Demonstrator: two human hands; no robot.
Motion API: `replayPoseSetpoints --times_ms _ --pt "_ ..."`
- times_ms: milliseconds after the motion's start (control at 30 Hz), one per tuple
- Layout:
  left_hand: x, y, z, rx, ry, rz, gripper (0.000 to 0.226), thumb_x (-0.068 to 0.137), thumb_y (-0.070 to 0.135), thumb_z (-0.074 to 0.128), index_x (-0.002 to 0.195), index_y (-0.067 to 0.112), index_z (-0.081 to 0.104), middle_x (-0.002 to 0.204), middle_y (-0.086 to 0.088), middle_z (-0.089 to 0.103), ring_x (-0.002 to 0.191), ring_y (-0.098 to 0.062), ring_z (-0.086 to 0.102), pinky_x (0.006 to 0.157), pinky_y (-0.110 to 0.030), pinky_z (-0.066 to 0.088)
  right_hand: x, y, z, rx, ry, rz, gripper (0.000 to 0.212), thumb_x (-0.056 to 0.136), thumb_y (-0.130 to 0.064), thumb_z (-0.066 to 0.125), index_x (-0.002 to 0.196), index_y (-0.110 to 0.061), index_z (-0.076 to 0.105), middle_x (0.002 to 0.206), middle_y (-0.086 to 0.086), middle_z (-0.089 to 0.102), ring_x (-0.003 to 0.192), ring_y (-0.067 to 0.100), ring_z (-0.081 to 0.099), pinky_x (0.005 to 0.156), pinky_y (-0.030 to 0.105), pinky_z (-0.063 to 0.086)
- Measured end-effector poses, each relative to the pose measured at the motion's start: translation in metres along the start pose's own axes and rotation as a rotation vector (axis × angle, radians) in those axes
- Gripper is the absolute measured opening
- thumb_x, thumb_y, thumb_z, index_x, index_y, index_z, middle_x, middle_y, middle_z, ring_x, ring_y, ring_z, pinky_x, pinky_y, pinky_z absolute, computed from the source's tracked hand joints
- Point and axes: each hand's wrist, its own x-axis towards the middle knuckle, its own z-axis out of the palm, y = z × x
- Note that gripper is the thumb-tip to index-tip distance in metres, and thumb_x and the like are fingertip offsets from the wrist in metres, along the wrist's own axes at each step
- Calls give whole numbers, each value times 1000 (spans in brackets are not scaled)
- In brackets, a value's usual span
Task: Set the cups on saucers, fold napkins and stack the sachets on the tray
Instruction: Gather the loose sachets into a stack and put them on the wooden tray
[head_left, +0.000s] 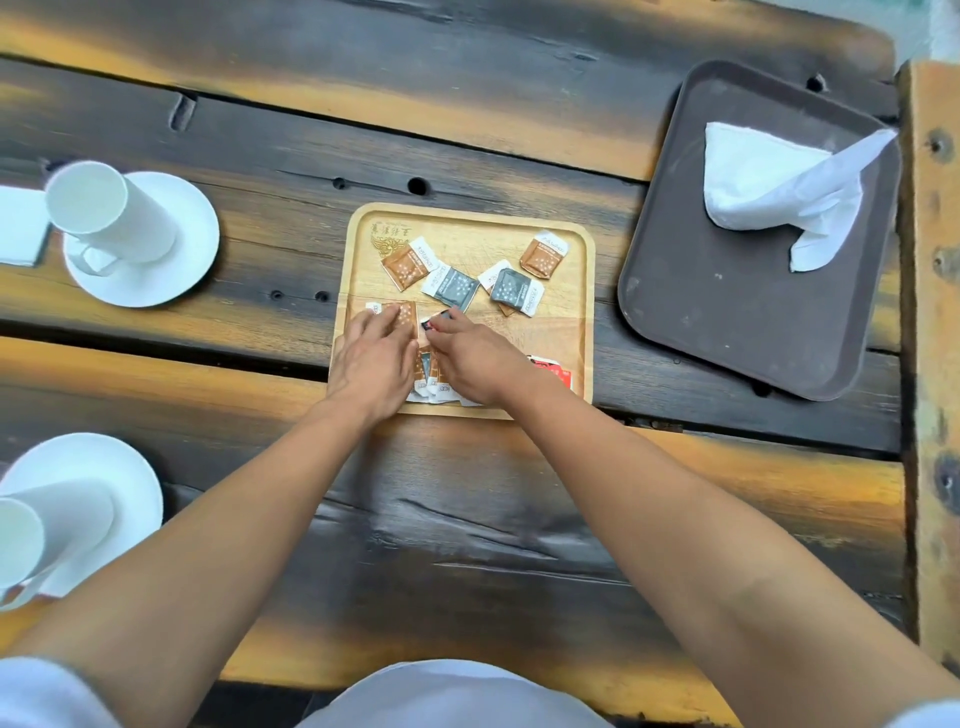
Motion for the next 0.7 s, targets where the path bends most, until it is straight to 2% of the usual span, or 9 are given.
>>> replayPoseSetpoints --times_ms 133,333,400,433,500,567,700 --pt "-3 -5 -1 59 -7 22 45 100 41 33 139 25 50 156 -1 36 140 -32 27 110 -51 28 -4 8 0 -160 -42 77 52 104 -34 31 144 -1 39 161 9 22 151 27 8 120 41 20" --pt "-5 -4 -6 46 -65 8 46 100 44 31 140 27 46 158 3 31 144 -29 22 113 -53 24 -23 18 -2 -121 -41 234 56 104 -34 31 150 -3 27 164 8 13 151 28 6 122 39 16" --pt "-6 -2 -12 41 -62 11 46 100 43 30 141 26 45 156 3 35 143 -29 24 112 -52 26 -32 16 -6 -32 36 271 49 102 -26 35 147 -5 35 160 7 24 149 28 18 118 38 25" --pt "-6 0 -16 35 -50 12 46 101 41 30 140 25 46 155 3 37 142 -29 26 112 -51 27 -37 15 -9 14 98 304 44 100 -22 38 141 -6 44 154 9 35 143 30 32 113 38 33" --pt "-10 6 -24 10 -14 16 44 101 38 32 138 21 48 151 0 42 138 -29 31 110 -49 29 -52 15 -17 81 220 386 31 93 -13 42 118 -5 59 131 13 54 118 34 54 95 36 46" --pt "-17 16 -32 17 11 38 44 101 36 34 137 18 50 146 -3 47 132 -31 37 106 -47 32 -72 17 -23 93 236 453 24 89 -11 43 104 -6 61 117 16 61 108 37 57 83 34 45" --pt "-45 47 -43 77 -33 47 43 100 36 35 132 15 55 134 -10 57 123 -35 46 100 -44 39 -118 19 -29 83 191 544 34 88 -18 45 115 -11 63 119 18 62 109 38 57 82 35 47"
